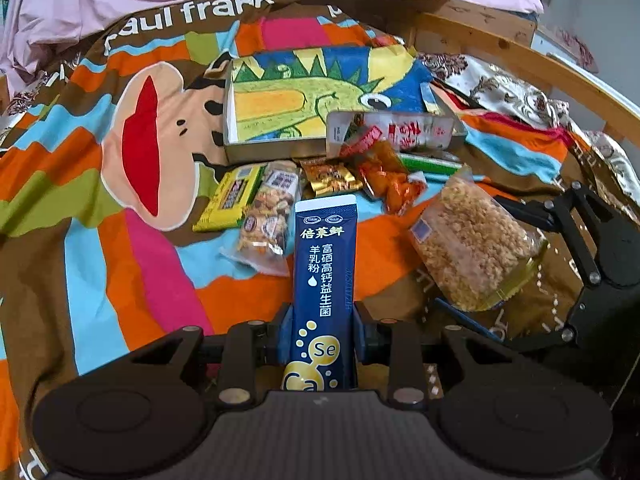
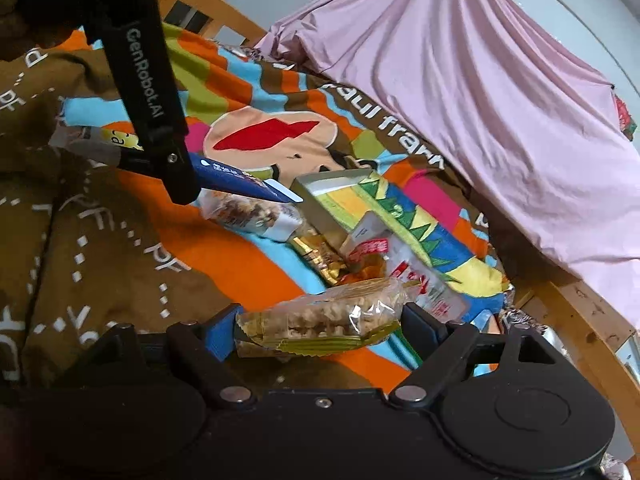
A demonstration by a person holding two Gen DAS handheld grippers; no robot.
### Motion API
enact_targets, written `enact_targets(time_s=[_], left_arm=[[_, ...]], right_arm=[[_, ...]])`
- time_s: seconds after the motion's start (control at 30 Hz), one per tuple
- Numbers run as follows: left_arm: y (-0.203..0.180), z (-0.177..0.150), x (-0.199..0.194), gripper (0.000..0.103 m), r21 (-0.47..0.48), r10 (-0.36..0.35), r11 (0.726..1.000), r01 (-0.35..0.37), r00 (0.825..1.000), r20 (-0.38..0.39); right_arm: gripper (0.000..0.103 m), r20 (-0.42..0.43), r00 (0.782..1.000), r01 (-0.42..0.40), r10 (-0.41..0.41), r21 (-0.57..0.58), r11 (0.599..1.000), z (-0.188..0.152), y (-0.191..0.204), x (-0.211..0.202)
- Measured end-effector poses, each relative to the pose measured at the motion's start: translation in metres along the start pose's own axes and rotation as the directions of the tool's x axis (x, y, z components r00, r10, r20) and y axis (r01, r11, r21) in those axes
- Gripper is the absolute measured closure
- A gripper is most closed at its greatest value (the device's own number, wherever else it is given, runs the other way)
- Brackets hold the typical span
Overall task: Organize snacks
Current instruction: 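Carry the blue stick into the tin with the left tool while the right drops the rice bar in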
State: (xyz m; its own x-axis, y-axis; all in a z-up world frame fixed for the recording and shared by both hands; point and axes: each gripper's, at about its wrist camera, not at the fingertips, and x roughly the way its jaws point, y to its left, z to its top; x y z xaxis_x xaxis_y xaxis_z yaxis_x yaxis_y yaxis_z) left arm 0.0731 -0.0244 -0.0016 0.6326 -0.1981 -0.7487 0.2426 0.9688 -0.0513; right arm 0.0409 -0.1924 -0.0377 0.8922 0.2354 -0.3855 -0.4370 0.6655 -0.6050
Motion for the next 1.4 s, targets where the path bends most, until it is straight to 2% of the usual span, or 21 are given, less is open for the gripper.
enact_targets(time_s=[0.2,0.37,0.57,0.73,0.83,1.07,1.4], left_arm=[[-0.001,0.023,0.002,0.07,-0.011,-0.004,1.0,0.005,0.999,0.054],[0.0,0.058,0.012,0.07,-0.025,-0.005,1.0,0.008,0.992,0.124],[0.002,0.114,0.041,0.07,-0.019,0.005,1.0,-0.002,0.984,0.179],[0.009,0.163,0.084,0.07,-0.001,0.035,0.999,-0.035,0.977,0.208],[0.014,0.184,0.115,0.07,-0.002,0.047,0.999,-0.048,0.979,0.201],[0.014,0.215,0.179,0.07,0.021,0.036,0.999,-0.04,0.986,0.163],[-0.017,0.228,0.23,0.07,0.097,0.014,0.995,-0.024,0.994,0.107]], right_arm=[[0.018,0.031,0.998,0.063,-0.063,-0.009,0.998,0.012,-0.029,0.007],[0.017,0.033,0.993,0.11,-0.11,0.01,0.994,0.025,-0.069,0.03],[0.017,0.038,0.987,0.157,-0.157,-0.009,0.987,0.033,-0.117,0.082],[0.017,-0.026,0.991,0.131,-0.129,0.075,0.989,0.028,-0.156,0.139],[0.017,-0.076,0.993,0.104,-0.093,0.167,0.98,0.018,-0.171,0.17],[0.017,-0.122,0.99,0.103,-0.074,0.256,0.961,-0.009,-0.182,0.217],[0.017,-0.152,0.988,0.091,-0.034,0.383,0.919,-0.043,-0.193,0.211]])
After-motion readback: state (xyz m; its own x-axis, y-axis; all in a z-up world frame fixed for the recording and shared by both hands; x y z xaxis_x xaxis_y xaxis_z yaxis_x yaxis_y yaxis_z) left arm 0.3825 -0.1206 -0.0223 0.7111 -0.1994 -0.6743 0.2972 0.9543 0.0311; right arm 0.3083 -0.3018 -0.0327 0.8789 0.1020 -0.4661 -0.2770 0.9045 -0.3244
